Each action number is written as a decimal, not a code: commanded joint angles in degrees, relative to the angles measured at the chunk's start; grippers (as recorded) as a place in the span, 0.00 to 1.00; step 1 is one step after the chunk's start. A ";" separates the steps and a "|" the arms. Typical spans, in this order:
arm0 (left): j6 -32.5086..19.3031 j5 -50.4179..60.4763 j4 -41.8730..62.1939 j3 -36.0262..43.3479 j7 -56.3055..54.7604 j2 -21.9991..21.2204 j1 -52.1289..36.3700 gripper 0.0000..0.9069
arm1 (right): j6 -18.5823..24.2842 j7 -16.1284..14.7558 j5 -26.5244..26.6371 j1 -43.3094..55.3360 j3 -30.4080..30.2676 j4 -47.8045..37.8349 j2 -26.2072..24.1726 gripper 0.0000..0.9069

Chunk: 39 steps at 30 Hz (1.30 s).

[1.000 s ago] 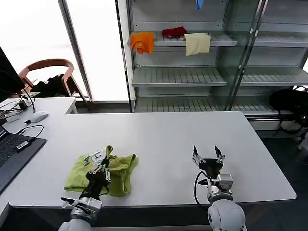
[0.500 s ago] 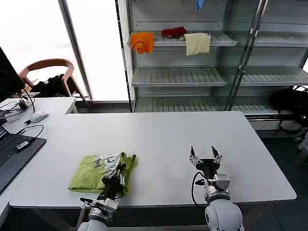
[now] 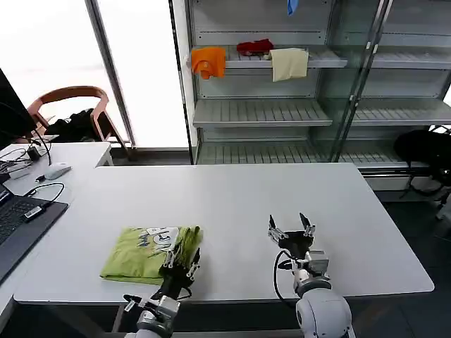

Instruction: Fold and organize the clothes.

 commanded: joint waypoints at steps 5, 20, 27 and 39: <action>5.82 -47.93 2.83 -34.59 1.63 10.03 0.47 1.00 | -2.24 -1.51 -1.01 0.24 -0.81 0.36 -0.19 1.00; 12.80 -59.23 7.57 -31.08 0.37 10.35 0.75 1.00 | -3.60 -1.30 -2.74 0.83 -2.21 1.22 -0.03 1.00; 12.85 -58.73 7.92 -29.56 0.31 9.43 0.31 1.00 | -3.56 -1.29 -3.14 0.53 -2.25 1.42 -0.19 1.00; 12.65 -59.50 7.51 -27.44 0.67 7.68 0.50 0.28 | -3.39 -1.14 -3.95 0.27 -2.30 1.03 -0.06 1.00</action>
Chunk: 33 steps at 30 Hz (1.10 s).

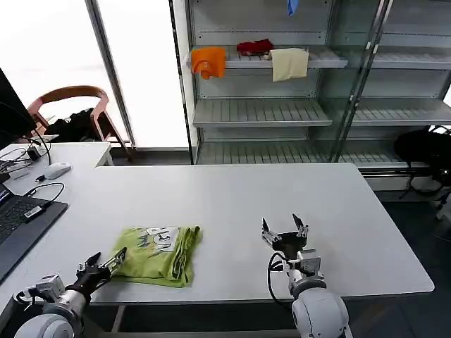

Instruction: Fold and organize the clothes.

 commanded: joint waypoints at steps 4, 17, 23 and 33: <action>0.72 -3.88 -0.01 1.76 0.03 -1.50 -0.19 0.06 | 0.07 0.10 -0.44 -0.21 0.30 -0.14 0.06 1.00; -1.69 -11.39 0.01 1.55 -0.64 -1.87 -0.55 0.00 | 0.18 0.45 -0.76 -0.16 1.03 -0.10 0.08 1.00; -4.24 -8.62 -1.27 -0.05 -0.18 -1.41 -0.05 0.00 | 0.21 0.58 -0.85 -0.04 1.03 0.04 0.10 1.00; -12.40 16.56 -1.91 -6.35 4.42 1.61 -0.22 0.00 | 0.57 0.83 -0.83 -0.10 1.38 -0.14 0.29 1.00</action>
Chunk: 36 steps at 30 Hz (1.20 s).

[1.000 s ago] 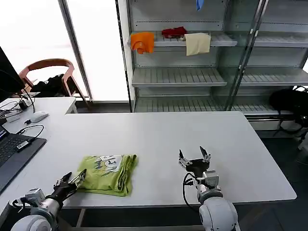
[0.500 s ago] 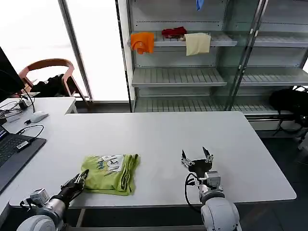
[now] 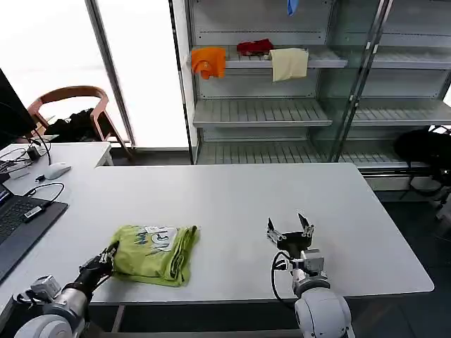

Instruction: Fold and organize the clothes.

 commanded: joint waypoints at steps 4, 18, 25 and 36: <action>-11.65 27.72 3.33 -8.45 4.51 4.04 -1.54 0.00 | 0.51 0.12 0.01 -0.11 0.19 -0.23 0.02 1.00; -23.18 49.53 11.42 -16.72 6.40 21.50 -4.08 0.00 | 1.38 -0.07 0.36 -0.21 0.74 -1.08 -0.21 1.00; -27.49 66.43 7.19 -8.01 8.09 20.75 -2.31 0.00 | 2.55 -0.17 1.01 -1.29 2.59 -2.07 -0.68 1.00; -31.80 95.08 13.55 23.37 3.12 -1.66 -1.75 0.01 | 3.04 0.34 2.72 -2.76 6.27 -2.49 -1.87 1.00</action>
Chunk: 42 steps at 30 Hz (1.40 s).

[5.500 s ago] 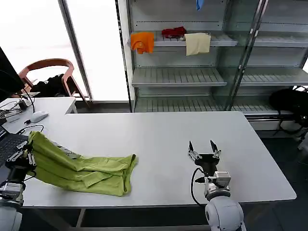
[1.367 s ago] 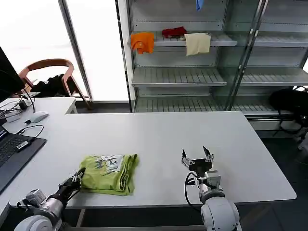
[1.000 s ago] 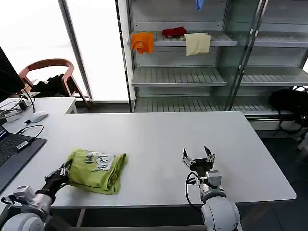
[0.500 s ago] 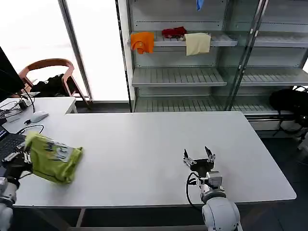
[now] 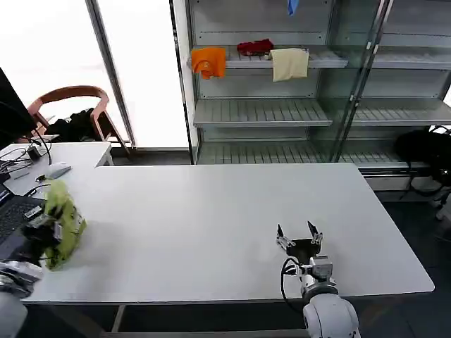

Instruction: Fold and organize the clothes.

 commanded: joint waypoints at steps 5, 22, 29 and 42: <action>-1.41 28.91 0.98 29.20 -2.14 -13.58 -2.15 0.02 | 0.21 0.39 0.65 -0.81 2.15 0.28 -0.23 1.00; 13.80 -3.95 -14.77 22.50 2.43 -4.44 -8.46 0.14 | 0.02 0.24 -0.65 -0.77 -0.54 0.31 0.21 1.00; 15.69 -6.89 -17.72 20.73 3.58 -1.73 -7.02 0.44 | 0.14 0.32 -0.78 -0.67 -0.69 0.25 0.64 1.00; 15.30 -3.03 -16.24 22.87 3.72 -4.42 -6.34 0.44 | 0.08 0.23 -0.73 -1.39 -0.05 1.15 0.22 1.00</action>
